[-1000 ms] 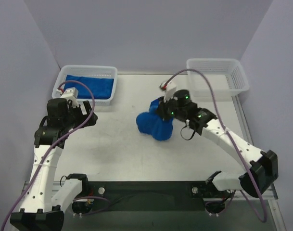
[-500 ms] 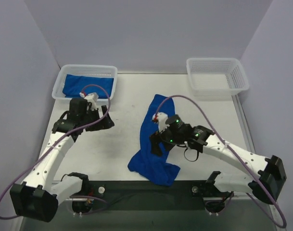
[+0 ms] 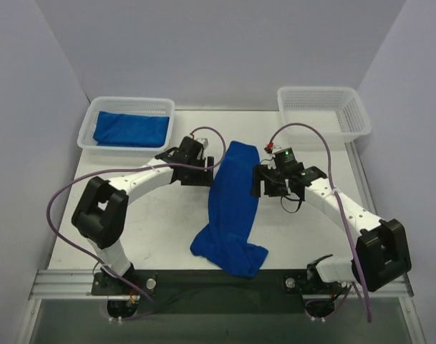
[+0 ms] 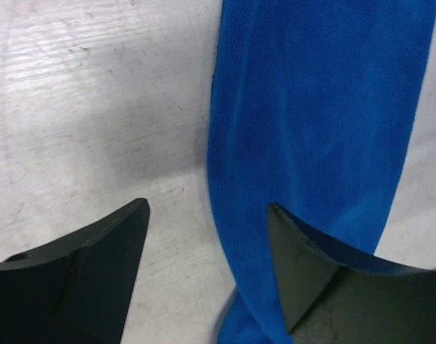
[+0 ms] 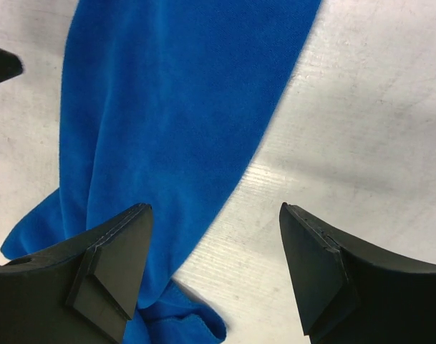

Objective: Fold and stack the towels
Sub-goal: Move the towel to the center of the board, then flatten out the crumpled towel

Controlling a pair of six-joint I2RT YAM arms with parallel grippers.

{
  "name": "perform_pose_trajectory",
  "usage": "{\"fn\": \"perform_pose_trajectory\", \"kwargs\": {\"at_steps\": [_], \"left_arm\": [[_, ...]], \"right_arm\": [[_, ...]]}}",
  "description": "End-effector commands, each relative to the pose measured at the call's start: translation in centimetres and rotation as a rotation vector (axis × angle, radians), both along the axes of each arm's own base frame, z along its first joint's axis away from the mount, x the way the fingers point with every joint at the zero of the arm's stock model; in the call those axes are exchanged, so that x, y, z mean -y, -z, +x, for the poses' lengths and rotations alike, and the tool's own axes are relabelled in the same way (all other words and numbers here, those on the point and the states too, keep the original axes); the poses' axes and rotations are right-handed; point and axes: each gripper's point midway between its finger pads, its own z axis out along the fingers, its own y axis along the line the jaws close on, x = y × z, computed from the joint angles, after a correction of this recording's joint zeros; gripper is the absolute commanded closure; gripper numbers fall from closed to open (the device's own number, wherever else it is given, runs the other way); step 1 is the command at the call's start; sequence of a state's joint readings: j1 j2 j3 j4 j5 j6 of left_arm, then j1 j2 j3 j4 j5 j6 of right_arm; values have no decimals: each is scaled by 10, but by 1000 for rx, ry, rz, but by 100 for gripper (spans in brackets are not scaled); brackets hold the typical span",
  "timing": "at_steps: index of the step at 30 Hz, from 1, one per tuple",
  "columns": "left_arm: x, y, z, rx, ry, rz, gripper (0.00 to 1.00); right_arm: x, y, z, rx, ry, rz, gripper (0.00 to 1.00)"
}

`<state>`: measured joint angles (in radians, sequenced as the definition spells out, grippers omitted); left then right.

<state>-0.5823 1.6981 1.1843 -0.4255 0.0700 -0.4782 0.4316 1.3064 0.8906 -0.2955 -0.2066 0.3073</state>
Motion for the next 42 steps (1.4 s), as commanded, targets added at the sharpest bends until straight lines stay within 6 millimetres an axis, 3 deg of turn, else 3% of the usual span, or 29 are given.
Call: {"fn": "perform_pose_trajectory", "kwargs": {"at_steps": [1, 6, 14, 19, 21, 23, 26, 27, 29, 30, 32, 33, 38, 39, 42], "left_arm": [[25, -8, 29, 73, -11, -26, 27], [34, 23, 24, 20, 22, 17, 38], [47, 50, 0, -28, 72, 52, 59], [46, 63, -4, -41, 71, 86, 67], [45, 66, -6, -49, 74, 93, 80], [40, 64, -7, -47, 61, 116, 100], [32, 39, -9, 3, 50, 118, 100], [33, 15, -11, 48, 51, 96, 100], [24, -4, -21, 69, 48, 104, 100], [22, -31, -27, 109, 42, 68, 100], [10, -46, -45, 93, 19, 58, 100], [3, -68, -55, 125, 5, 19, 100], [-44, -54, -119, -1, -102, -9, 100], [-50, -33, -139, -83, -117, -10, 100], [-63, -8, -173, -206, -151, -29, 99]], "right_arm": [[-5, -4, 11, 16, 46, 37, 28], [-2, 12, 3, -23, 56, 26, 28], [6, 24, -3, -34, 81, 0, 28], [6, 29, -6, -40, 90, 9, 28], [7, 30, -9, -41, 94, 11, 28], [8, 28, -10, -32, 96, 13, 28], [12, 25, -11, -11, 105, 9, 28], [13, 23, -11, -3, 109, 8, 28], [15, 20, -10, 13, 112, 8, 28], [16, 17, -8, 24, 119, 3, 28], [17, 13, -5, 42, 127, 1, 28], [18, 11, -3, 52, 130, -1, 28], [12, 11, 2, 59, 92, -19, 28], [10, 11, 3, 57, 82, -20, 28], [0, 17, 2, 34, 37, -30, 28]]}}
